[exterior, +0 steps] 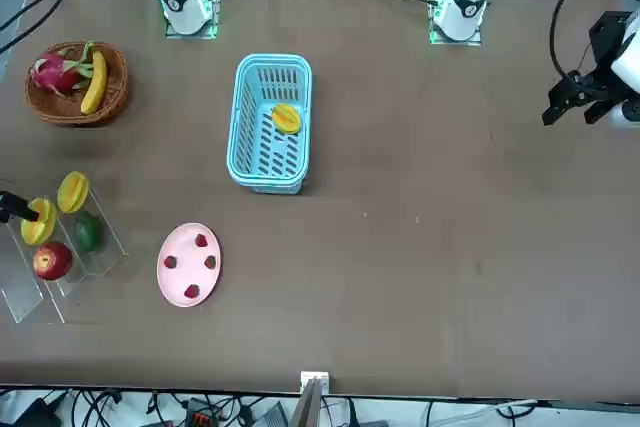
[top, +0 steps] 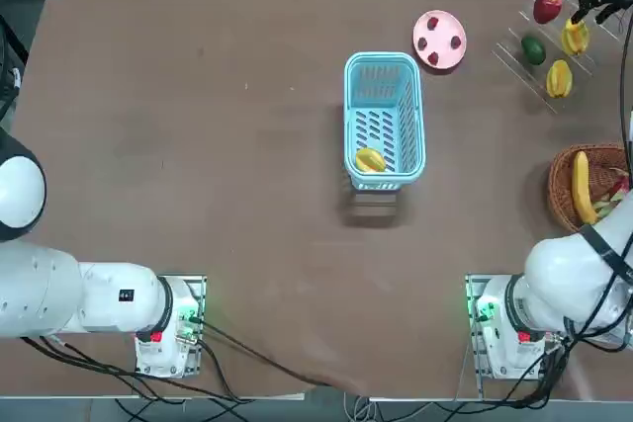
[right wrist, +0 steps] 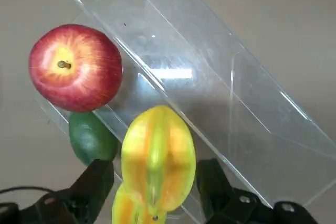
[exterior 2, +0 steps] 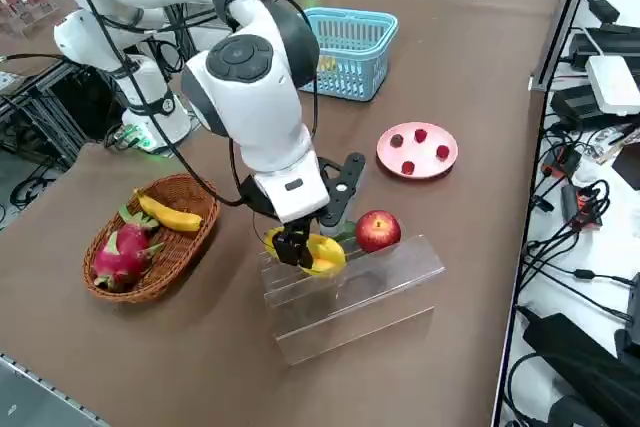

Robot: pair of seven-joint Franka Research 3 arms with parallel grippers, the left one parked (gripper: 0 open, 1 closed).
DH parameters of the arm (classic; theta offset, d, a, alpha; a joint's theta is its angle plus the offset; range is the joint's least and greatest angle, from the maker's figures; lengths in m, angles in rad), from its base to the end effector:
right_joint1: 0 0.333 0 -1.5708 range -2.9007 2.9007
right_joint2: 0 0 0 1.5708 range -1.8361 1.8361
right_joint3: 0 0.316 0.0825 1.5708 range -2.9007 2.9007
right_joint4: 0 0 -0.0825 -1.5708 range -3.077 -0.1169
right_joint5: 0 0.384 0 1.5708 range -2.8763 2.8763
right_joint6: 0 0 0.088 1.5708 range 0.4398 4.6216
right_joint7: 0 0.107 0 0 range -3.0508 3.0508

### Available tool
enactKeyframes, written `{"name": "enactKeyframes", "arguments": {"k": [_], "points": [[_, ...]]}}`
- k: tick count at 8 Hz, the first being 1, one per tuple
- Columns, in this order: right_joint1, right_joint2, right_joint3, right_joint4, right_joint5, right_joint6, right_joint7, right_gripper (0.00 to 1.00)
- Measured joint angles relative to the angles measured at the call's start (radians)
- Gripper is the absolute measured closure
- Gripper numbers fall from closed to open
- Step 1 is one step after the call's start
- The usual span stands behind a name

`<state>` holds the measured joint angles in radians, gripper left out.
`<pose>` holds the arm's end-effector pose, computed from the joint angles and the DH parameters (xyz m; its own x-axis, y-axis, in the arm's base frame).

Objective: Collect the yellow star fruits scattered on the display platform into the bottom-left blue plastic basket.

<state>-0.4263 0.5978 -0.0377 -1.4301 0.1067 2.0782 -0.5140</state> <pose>0.6489 -0.3130 0.3503 0.9968 0.0059 0.0795 0.0092 -0.9991 -0.0407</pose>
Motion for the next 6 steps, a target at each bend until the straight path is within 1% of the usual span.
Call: {"name": "enactKeyframes", "arguments": {"k": [6], "points": [[-0.001,0.024,0.005,0.000,0.024,0.023,0.000,0.04]]}}
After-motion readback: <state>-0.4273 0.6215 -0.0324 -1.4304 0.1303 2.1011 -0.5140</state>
